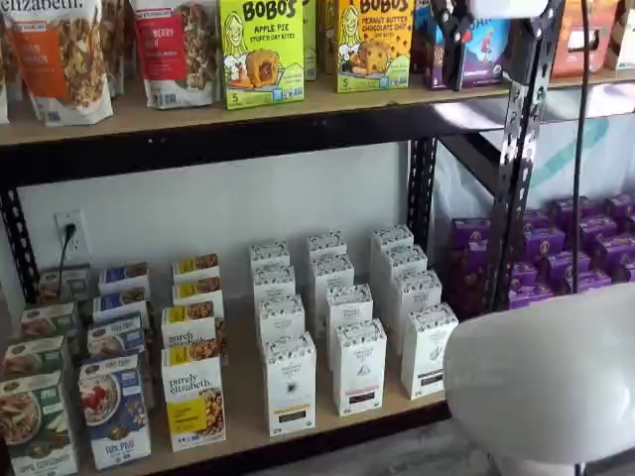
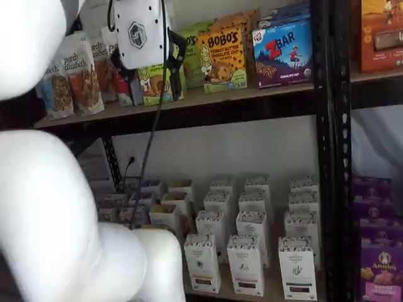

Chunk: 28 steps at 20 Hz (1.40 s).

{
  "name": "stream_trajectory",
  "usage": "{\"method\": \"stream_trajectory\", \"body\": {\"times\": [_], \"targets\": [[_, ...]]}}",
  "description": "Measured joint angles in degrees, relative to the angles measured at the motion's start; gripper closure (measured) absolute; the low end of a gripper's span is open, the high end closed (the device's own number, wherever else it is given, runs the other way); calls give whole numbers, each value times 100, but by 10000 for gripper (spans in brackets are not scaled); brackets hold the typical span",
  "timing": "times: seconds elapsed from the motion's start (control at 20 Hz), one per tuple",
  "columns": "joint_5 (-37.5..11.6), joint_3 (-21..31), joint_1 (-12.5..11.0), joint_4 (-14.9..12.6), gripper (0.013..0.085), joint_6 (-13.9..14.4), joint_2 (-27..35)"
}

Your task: Pick up the white box with a yellow strip in the middle, on the bottom shelf, the fourth box from the left

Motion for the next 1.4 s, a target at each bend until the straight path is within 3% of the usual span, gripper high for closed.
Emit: {"method": "stream_trajectory", "body": {"times": [0.05, 0.1, 0.15, 0.3, 0.7, 0.9, 1.4], "targets": [[2, 6, -112, 120, 130, -58, -3], [-6, 37, -480, 511, 130, -234, -26], [-13, 49, -592, 658, 130, -296, -35], [-10, 61, -606, 718, 130, -309, -28], [-370, 462, -91, 362, 130, 22, -98], [-810, 900, 338, 45, 130, 319, -188], [-2152, 2056, 880, -94, 130, 817, -269]]}}
